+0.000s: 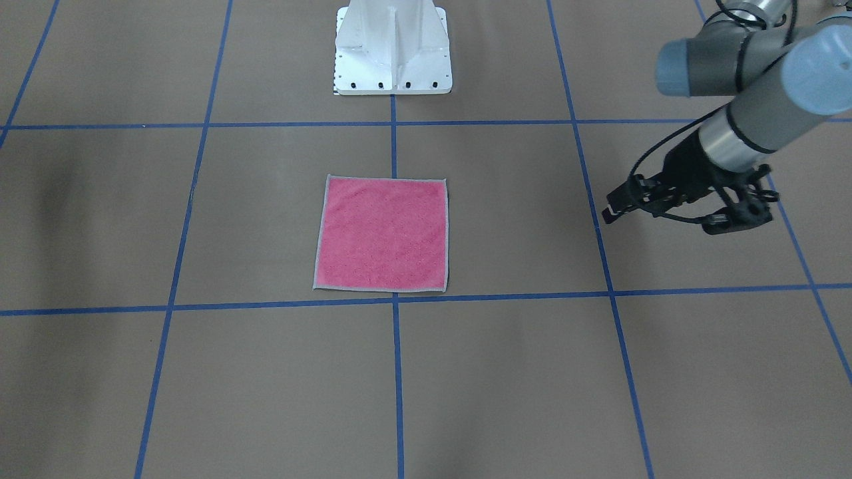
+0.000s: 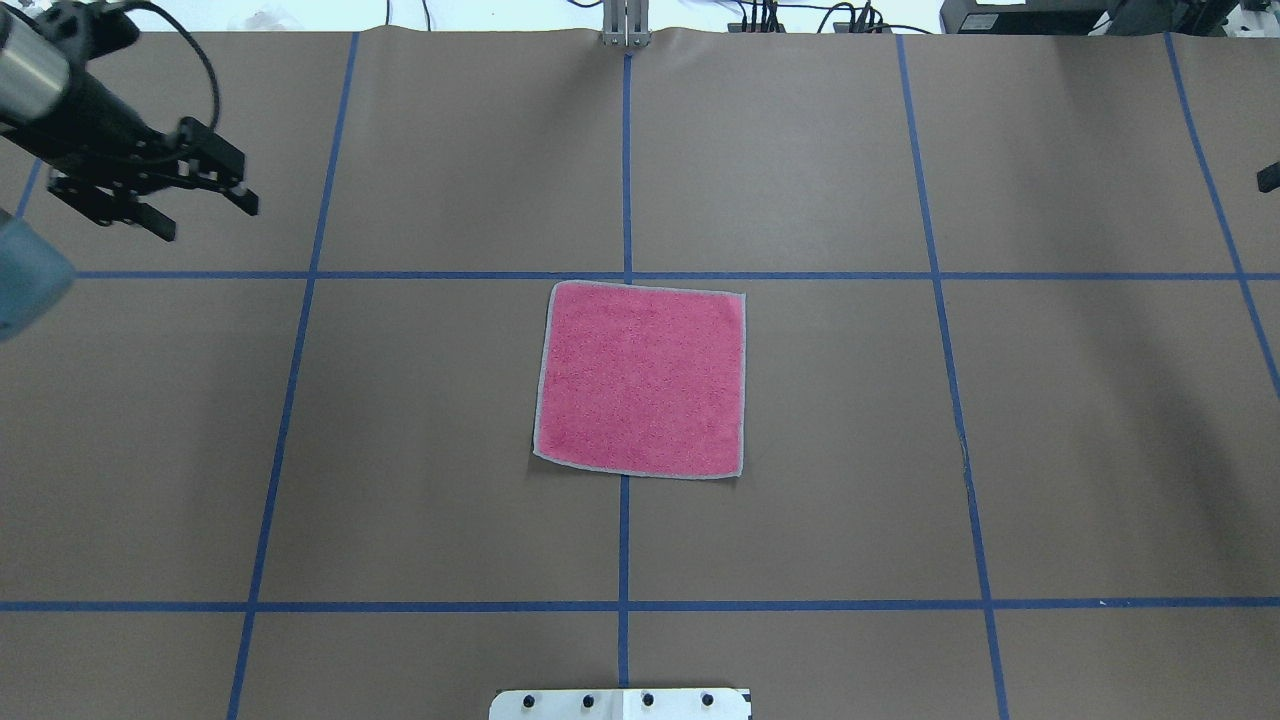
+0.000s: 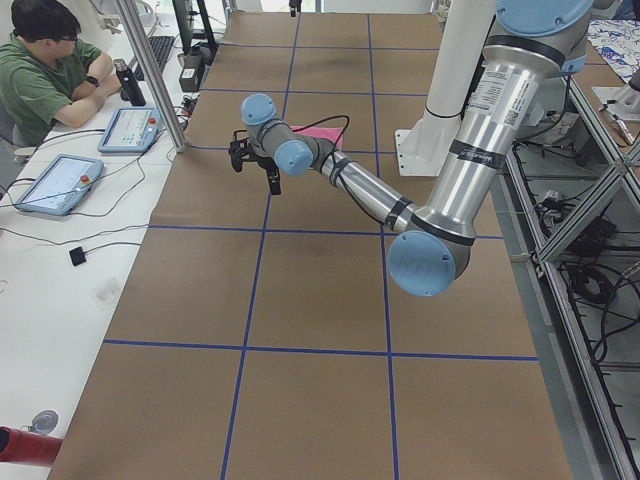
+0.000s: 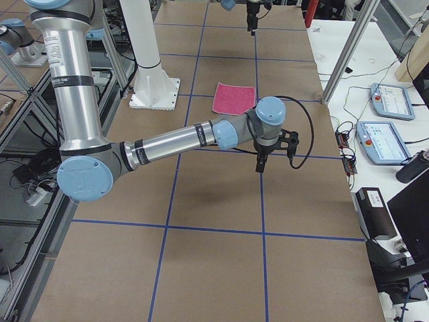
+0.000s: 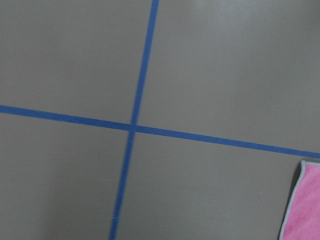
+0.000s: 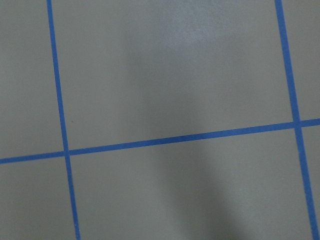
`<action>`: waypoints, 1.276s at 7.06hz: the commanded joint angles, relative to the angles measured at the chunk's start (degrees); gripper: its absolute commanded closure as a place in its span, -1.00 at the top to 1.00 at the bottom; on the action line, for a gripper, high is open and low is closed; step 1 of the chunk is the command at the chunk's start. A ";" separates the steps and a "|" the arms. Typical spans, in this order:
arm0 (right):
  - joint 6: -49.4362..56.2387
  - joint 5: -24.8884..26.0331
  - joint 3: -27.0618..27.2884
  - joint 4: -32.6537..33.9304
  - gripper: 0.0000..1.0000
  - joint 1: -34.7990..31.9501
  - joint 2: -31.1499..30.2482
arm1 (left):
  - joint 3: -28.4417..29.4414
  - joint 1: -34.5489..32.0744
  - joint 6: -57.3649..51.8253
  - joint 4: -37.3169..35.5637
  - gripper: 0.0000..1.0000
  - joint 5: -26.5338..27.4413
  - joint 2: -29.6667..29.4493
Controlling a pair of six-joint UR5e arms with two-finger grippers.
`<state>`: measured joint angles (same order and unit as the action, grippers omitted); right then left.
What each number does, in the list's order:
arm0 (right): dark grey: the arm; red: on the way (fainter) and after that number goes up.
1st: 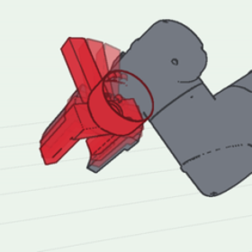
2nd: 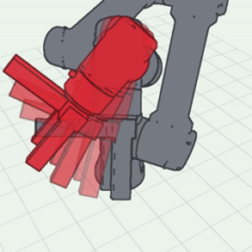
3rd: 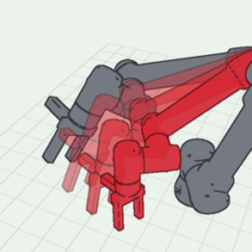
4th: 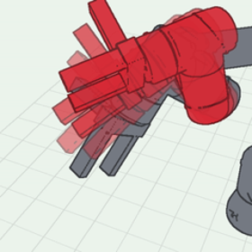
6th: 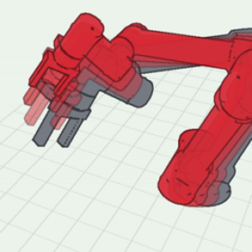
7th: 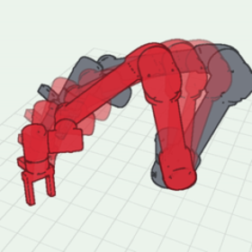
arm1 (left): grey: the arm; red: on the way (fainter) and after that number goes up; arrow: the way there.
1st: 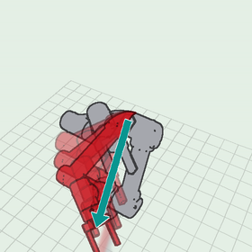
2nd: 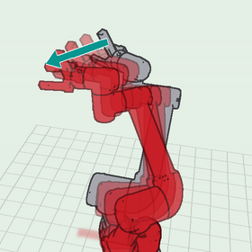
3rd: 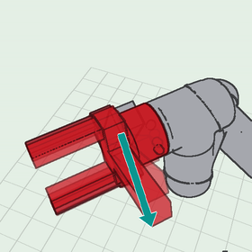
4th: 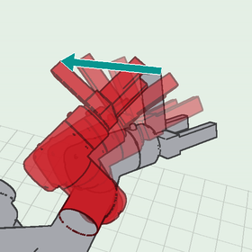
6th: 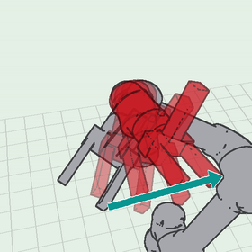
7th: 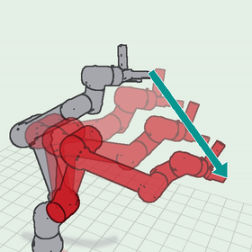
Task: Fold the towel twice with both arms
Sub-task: 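Move the left gripper to the towel's near-left corner while the right gripper approaches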
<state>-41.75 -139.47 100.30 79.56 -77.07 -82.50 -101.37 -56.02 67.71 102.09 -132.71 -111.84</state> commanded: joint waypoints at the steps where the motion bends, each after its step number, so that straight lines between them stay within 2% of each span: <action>1: -17.18 2.01 -1.33 -16.24 0.99 6.74 0.23 | -0.40 8.96 17.22 5.82 1.00 8.93 -3.02; 2: -22.53 3.40 -1.34 -18.55 0.99 10.85 0.67 | -0.40 13.09 22.50 9.49 1.00 13.58 -3.03; 3: -28.33 7.51 -0.90 -22.74 0.98 14.28 0.67 | -0.40 16.00 26.65 11.44 1.00 15.97 -3.03; 5: -38.63 8.25 -0.63 -29.44 0.98 20.17 2.33 | -0.40 23.28 32.73 13.74 1.00 23.68 -3.91; 6: -41.89 8.34 -0.55 -29.81 0.97 22.90 3.91 | -0.32 26.02 32.93 13.83 1.00 25.91 -3.91; 9: -48.06 8.60 -0.02 -29.91 0.97 28.36 6.56 | 1.17 30.60 32.75 13.92 1.00 28.11 -4.44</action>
<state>-87.59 -131.08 100.06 49.73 -51.18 -76.80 -101.11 -27.30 100.50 115.93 -105.95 -116.06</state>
